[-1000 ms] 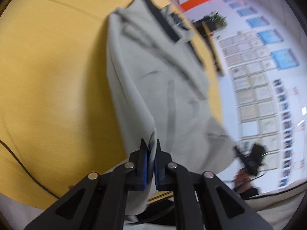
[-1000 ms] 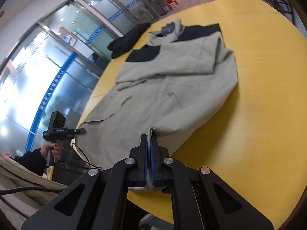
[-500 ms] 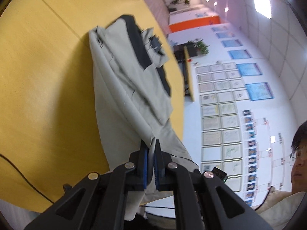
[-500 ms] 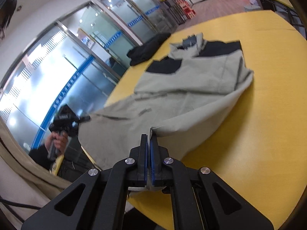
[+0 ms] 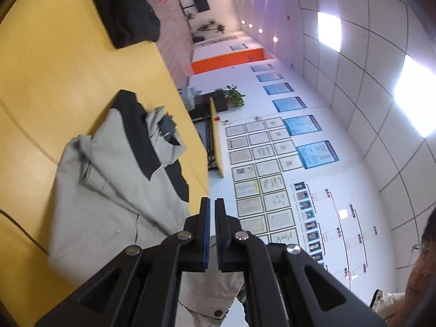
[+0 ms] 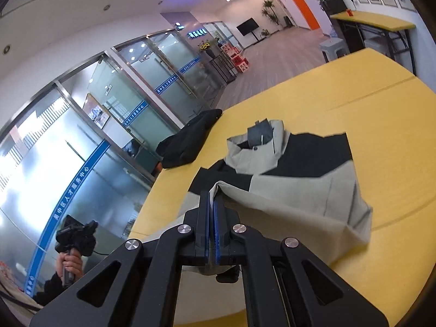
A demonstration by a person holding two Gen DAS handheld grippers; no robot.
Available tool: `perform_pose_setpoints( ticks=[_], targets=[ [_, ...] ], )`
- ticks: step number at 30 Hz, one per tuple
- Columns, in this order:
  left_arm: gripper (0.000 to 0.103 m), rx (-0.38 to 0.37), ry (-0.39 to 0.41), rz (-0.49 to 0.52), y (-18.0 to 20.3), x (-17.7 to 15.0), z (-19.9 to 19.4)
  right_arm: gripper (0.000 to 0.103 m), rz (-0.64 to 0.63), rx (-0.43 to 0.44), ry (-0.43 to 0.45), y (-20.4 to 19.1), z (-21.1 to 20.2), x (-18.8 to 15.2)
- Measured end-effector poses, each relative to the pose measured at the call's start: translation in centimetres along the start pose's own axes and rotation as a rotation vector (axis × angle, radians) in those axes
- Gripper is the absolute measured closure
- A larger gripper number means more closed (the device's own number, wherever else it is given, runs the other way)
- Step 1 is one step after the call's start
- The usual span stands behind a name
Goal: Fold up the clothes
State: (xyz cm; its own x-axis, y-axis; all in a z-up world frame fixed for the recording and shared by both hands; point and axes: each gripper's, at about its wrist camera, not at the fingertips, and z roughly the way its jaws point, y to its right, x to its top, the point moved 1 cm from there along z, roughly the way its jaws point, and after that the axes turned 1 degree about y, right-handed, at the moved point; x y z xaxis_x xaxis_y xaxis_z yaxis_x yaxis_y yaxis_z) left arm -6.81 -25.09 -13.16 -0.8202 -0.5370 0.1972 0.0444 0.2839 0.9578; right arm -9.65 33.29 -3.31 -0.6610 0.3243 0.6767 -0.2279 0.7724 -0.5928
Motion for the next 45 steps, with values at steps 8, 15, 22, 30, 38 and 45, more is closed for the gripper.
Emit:
perform_pose_setpoints(
  ticks=[8,15,22,30,38,45],
  targets=[
    [0.084,0.386,-0.26,0.067,-4.5,-4.6,-0.6,0.101,-0.026,0.023,-0.057,-1.0,0.1,0.1],
    [0.032,0.511,-0.411,-0.065,-11.0,-13.5,-5.4,0.101,-0.023,0.018,-0.173,-0.3,-3.1,-4.2],
    [0.027,0.603,-0.455,0.101,-14.6,-16.8,-5.4,0.101,-0.034,-0.003,-0.256,0.3,-5.2,-8.4],
    [0.011,0.542,-0.533,0.261,-13.9,-19.4,-4.1,0.101,-0.074,-0.018,-0.271,-0.6,-6.4,-11.3],
    [0.026,0.439,-0.484,0.006,-15.0,-20.1,-3.6,0.101,-0.057,-0.021,-0.239,-0.9,-7.3,-12.1],
    [0.097,0.466,-0.479,-0.122,-15.3,-19.6,-2.5,0.101,-0.04,0.016,-0.198,-0.6,-8.4,-11.2]
  ],
)
